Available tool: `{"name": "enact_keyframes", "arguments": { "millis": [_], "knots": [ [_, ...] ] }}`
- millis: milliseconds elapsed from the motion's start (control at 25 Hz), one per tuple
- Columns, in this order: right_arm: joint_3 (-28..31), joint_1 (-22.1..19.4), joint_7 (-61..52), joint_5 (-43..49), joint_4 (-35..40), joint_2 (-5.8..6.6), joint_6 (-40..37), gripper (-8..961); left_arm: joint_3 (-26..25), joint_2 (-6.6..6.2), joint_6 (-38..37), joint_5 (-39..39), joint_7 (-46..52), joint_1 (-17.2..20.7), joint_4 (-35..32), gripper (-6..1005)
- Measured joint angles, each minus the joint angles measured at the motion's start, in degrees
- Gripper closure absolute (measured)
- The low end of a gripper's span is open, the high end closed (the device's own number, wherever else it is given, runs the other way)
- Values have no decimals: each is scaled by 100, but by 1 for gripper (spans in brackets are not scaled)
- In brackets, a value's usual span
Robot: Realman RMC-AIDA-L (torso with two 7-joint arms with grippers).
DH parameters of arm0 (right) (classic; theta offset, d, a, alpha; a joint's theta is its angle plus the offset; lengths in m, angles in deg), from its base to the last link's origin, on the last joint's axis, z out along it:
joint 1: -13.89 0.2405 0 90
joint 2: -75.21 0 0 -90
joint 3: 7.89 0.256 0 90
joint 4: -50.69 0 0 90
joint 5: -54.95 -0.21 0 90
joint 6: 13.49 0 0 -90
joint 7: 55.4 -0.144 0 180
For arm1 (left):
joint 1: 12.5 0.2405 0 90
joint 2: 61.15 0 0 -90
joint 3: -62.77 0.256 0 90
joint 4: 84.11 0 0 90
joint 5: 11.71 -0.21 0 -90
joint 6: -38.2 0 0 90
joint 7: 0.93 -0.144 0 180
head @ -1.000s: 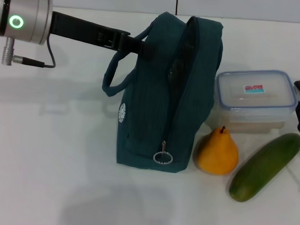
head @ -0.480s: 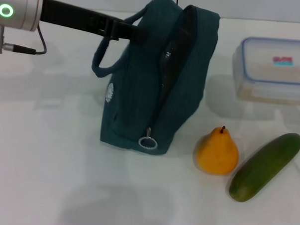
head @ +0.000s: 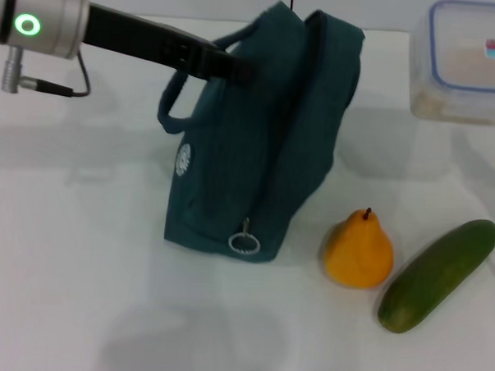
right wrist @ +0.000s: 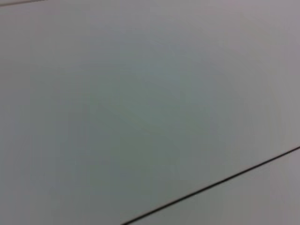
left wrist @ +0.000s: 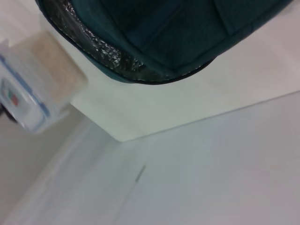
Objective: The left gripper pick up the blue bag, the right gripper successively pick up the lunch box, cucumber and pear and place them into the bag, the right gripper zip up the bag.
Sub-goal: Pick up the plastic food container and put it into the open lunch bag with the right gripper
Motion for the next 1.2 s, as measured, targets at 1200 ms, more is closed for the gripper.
{"name": "enact_keyframes", "arguments": {
  "millis": [1200],
  "knots": [
    [128,1128,59,822,-340,-41,1685,851,733,18,663,570,508,31,-104,932]
  ]
}}
